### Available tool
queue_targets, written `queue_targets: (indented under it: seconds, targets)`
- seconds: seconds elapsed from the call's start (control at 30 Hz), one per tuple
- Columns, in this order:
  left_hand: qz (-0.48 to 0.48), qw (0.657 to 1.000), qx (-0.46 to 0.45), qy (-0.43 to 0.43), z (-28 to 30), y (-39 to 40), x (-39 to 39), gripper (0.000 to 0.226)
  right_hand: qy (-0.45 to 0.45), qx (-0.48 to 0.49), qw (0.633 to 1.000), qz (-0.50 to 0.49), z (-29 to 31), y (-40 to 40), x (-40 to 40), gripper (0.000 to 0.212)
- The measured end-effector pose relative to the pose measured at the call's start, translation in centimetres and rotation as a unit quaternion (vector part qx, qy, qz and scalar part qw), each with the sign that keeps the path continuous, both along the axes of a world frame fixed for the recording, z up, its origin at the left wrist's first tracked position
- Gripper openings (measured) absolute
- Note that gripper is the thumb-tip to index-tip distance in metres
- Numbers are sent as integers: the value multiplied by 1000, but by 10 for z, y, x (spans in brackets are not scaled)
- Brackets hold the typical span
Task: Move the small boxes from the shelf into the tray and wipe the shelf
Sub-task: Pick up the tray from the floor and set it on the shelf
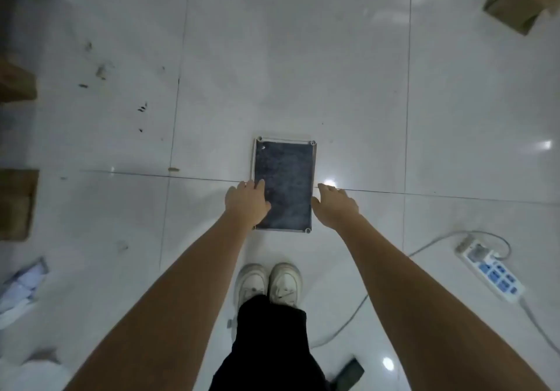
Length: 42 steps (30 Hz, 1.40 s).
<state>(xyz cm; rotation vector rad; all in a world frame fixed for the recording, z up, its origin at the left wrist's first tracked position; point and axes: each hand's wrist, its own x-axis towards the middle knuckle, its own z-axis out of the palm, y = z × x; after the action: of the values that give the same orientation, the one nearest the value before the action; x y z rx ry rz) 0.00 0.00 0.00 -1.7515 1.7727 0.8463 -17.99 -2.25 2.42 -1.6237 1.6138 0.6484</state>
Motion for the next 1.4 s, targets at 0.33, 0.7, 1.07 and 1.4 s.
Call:
queue_targets:
  seconds: [0.33, 0.7, 1.07, 1.4]
  targets:
    - [88, 992, -14, -90, -185, 0, -2, 51, 26, -5, 996, -84, -195, 7, 10, 47]
    - [98, 986, -93, -102, -269, -3, 4, 83, 57, -85, 980, -171, -280, 1, 10, 73]
    - [155, 980, -110, -51, -221, 7, 1, 74, 38, -84, 989, -119, -223, 8, 5, 88]
    - [189, 974, -114, -54, -24, 17, 13, 78, -38, -113, 962, -245, -38, 26, 23, 63]
